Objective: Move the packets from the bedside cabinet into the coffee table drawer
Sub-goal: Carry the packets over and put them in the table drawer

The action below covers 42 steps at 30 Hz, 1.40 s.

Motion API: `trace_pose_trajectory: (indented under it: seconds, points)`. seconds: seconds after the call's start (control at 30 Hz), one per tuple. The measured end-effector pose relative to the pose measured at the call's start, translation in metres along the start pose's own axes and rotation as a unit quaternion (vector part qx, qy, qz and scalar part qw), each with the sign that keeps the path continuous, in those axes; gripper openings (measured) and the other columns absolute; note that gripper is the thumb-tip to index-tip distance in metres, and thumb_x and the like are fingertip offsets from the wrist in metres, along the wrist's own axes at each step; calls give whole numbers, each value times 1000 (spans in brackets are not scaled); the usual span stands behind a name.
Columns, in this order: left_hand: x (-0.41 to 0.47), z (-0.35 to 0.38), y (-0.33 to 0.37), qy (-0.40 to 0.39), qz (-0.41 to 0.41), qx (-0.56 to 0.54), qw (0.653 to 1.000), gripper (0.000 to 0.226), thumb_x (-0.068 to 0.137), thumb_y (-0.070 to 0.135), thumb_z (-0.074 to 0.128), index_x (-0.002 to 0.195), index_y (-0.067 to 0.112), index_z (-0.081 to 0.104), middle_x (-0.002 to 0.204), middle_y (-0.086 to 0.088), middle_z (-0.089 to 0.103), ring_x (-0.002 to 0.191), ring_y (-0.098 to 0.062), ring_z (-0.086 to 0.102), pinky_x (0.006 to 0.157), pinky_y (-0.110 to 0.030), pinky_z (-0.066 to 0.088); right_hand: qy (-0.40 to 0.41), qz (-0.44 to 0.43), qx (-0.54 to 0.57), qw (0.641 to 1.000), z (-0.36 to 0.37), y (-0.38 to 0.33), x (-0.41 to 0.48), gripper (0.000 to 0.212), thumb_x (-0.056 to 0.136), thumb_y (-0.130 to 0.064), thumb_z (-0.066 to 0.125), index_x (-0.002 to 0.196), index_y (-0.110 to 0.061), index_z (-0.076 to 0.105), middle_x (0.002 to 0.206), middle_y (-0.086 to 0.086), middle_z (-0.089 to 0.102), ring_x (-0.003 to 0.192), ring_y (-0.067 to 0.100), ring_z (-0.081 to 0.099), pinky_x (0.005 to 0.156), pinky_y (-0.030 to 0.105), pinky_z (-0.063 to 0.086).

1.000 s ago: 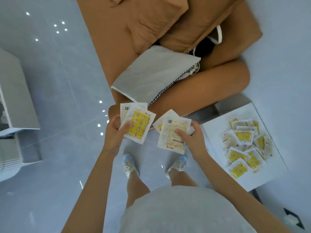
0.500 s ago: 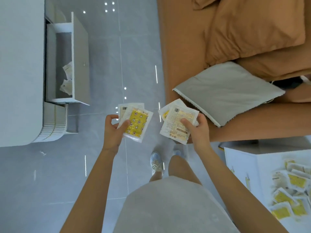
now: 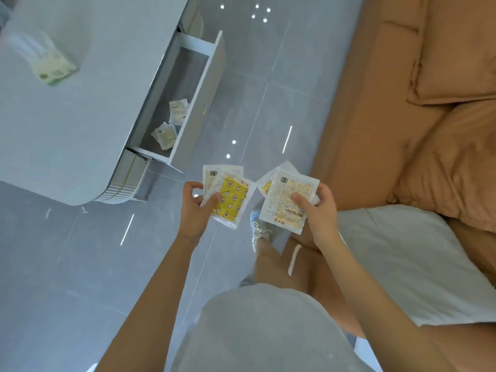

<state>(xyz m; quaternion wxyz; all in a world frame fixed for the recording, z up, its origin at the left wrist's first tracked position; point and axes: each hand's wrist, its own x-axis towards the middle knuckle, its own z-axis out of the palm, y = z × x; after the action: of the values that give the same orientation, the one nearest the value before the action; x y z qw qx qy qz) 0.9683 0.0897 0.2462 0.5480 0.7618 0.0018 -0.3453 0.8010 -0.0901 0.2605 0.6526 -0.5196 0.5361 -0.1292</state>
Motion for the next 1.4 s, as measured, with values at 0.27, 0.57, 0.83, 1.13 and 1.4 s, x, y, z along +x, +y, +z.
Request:
trace_pose_trajectory:
  seconds: [0.27, 0.57, 0.83, 1.13, 1.4]
  points:
    - [86, -17, 42, 123, -50, -98, 986, 30, 90, 16, 62, 107, 17, 37, 101, -12, 67, 73, -18, 70, 58, -25, 58, -99, 0, -38, 994, 83, -85, 102, 32, 84, -1, 68, 109, -8, 50, 92, -5, 66, 73, -2, 69, 56, 14, 53]
    - [199, -56, 66, 209, -96, -166, 959, 30, 91, 13, 61, 108, 16, 37, 98, -11, 67, 74, -20, 69, 58, -27, 58, -171, -5, -111, 979, 206, -151, 214, 30, 81, -7, 73, 99, -21, 53, 93, -4, 68, 72, 3, 69, 53, 16, 53]
    - [318, -98, 86, 261, -195, -242, 914, 32, 92, 17, 59, 114, 18, 37, 111, -11, 62, 78, -16, 66, 65, -29, 56, -190, 20, -153, 970, 304, -192, 312, 33, 81, -6, 72, 107, -13, 54, 103, 2, 67, 90, 14, 68, 61, 19, 56]
    - [412, -113, 68, 270, -265, -250, 891, 29, 93, 13, 57, 108, 17, 32, 109, -13, 60, 78, -22, 66, 61, -31, 58, -252, -5, -297, 921, 402, -194, 417, 25, 81, -12, 73, 98, -15, 54, 93, -6, 64, 84, 8, 65, 62, 20, 56]
    - [473, -94, 2, 320, -311, -223, 867, 30, 90, 9, 61, 107, 14, 37, 108, -14, 59, 77, -16, 62, 63, -27, 54, -304, 20, -360, 882, 469, -146, 513, 25, 84, -16, 70, 103, -13, 53, 92, -9, 62, 79, 3, 62, 52, 13, 50]
